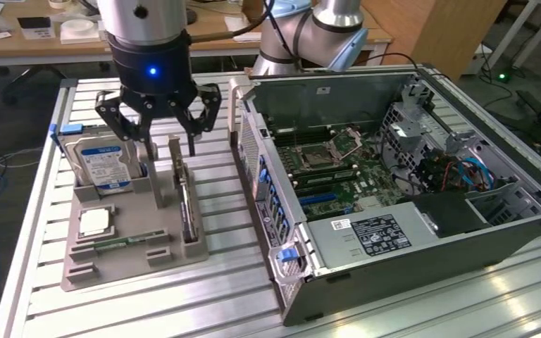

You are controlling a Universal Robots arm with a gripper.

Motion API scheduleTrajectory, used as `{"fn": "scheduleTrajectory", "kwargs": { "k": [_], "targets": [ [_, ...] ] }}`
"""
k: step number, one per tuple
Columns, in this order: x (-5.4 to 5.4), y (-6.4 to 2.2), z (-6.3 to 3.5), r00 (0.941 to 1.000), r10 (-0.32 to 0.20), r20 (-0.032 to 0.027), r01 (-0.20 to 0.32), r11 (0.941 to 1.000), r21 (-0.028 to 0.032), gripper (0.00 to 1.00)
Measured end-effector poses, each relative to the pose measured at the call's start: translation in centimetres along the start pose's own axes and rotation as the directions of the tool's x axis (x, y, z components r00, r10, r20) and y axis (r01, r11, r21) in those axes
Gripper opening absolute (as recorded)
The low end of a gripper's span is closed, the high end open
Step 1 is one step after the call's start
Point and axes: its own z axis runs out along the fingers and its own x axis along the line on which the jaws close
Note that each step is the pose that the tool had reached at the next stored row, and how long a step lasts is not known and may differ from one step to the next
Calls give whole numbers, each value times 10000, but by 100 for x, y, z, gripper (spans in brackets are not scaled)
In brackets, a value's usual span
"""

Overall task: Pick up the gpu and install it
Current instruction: 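Pick up the gpu and move the gpu toward the slot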

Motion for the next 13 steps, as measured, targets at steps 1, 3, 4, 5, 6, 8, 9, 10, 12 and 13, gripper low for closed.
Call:
{"fn": "scheduleTrajectory", "kwargs": {
  "k": [1, 3, 4, 5, 6, 8, 9, 10, 12, 13],
  "targets": [
    [0, -3, 18, 10000, -16, -1, 16, 10000, 0, 59],
    [1, -7, 53, 10000, -37, -3, 37, 10000, 0, 59],
    [1, -9, 72, 10000, -72, -5, 72, 10000, -1, 59],
    [2, -10, 90, 9999, -125, -8, 125, 9999, -2, 59],
    [2, -11, 109, 9998, -193, -11, 193, 9998, -3, 59],
    [2, -12, 144, 9995, -327, -18, 327, 9995, -6, 59],
    [2, -13, 164, 9993, -384, -21, 384, 9993, -7, 59],
    [3, -14, 181, 9991, -421, -22, 421, 9991, -7, 59],
    [4, -16, 218, 9990, -443, -23, 443, 9990, -8, 59],
    [4, -17, 235, 9990, -444, -24, 444, 9990, -8, 59]
  ]
}}
